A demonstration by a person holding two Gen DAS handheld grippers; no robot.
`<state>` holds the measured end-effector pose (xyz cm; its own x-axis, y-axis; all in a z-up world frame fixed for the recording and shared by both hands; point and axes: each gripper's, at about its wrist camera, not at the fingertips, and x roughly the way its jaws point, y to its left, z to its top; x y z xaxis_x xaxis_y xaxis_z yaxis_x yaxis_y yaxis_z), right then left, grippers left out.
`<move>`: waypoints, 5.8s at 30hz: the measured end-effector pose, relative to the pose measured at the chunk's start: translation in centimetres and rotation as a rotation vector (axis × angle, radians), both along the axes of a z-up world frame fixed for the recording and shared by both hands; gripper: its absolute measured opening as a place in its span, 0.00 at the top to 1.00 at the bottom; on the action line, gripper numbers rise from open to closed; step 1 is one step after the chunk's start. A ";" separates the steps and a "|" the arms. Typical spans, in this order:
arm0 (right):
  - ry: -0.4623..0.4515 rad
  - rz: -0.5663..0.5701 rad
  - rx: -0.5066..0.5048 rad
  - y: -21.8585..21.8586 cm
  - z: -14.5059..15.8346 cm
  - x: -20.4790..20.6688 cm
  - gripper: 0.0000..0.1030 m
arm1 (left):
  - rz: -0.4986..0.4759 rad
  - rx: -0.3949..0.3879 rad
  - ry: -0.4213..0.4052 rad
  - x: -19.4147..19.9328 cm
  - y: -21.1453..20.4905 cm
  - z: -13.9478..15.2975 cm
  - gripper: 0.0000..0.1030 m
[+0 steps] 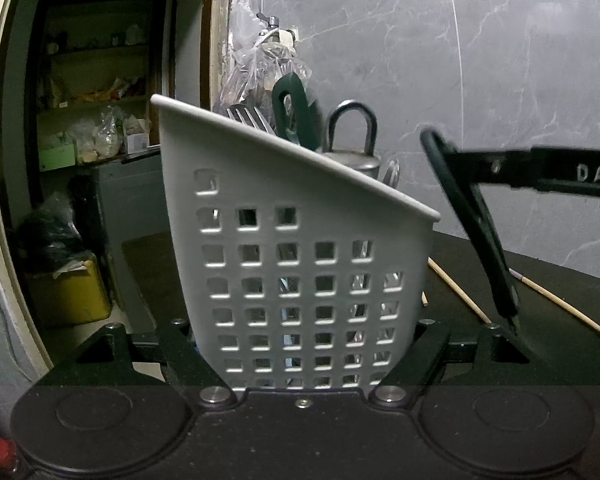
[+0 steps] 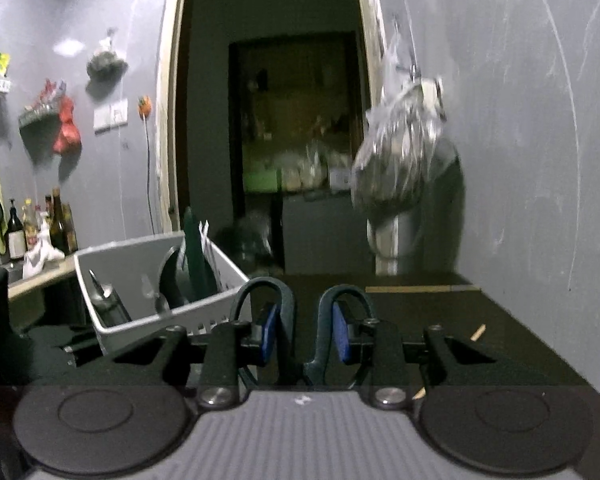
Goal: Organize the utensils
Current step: 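Raise the scissors over the caddy and lower them blades-first inside, then open the right gripper to release the scissors and withdraw it, then move the right gripper down to the wooden chopsticks on the table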
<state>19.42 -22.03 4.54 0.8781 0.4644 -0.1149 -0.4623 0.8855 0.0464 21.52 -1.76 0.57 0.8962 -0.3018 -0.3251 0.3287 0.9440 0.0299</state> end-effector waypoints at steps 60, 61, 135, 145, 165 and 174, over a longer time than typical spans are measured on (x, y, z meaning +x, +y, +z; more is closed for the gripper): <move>-0.176 0.055 -0.010 -0.6 1.9 -3.4 0.66 | 0.006 0.004 0.008 0.3 -0.5 -0.2 0.24; -0.176 0.061 -0.022 -0.5 2.6 -3.5 0.66 | 0.006 0.003 0.008 0.3 -0.5 -0.2 0.24; -0.044 0.436 -0.161 8.5 5.5 1.4 0.43 | 0.012 0.002 0.013 0.4 0.1 -0.2 0.24; -0.024 0.455 -0.117 5.9 5.5 0.1 0.11 | 0.011 0.007 0.013 0.3 -0.2 -0.3 0.24; 0.211 0.010 -0.031 -4.4 -2.9 -1.6 0.00 | 0.001 0.019 0.019 0.3 0.0 -0.3 0.24; 0.225 -0.142 0.041 -6.3 -5.9 -3.3 0.00 | -0.013 0.049 0.030 0.8 -0.3 -0.1 0.24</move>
<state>16.09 -28.38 -1.32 0.8893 0.3469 -0.2981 -0.3077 0.9359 0.1714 22.28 -2.04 0.52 0.8819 -0.2963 -0.3667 0.3423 0.9373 0.0660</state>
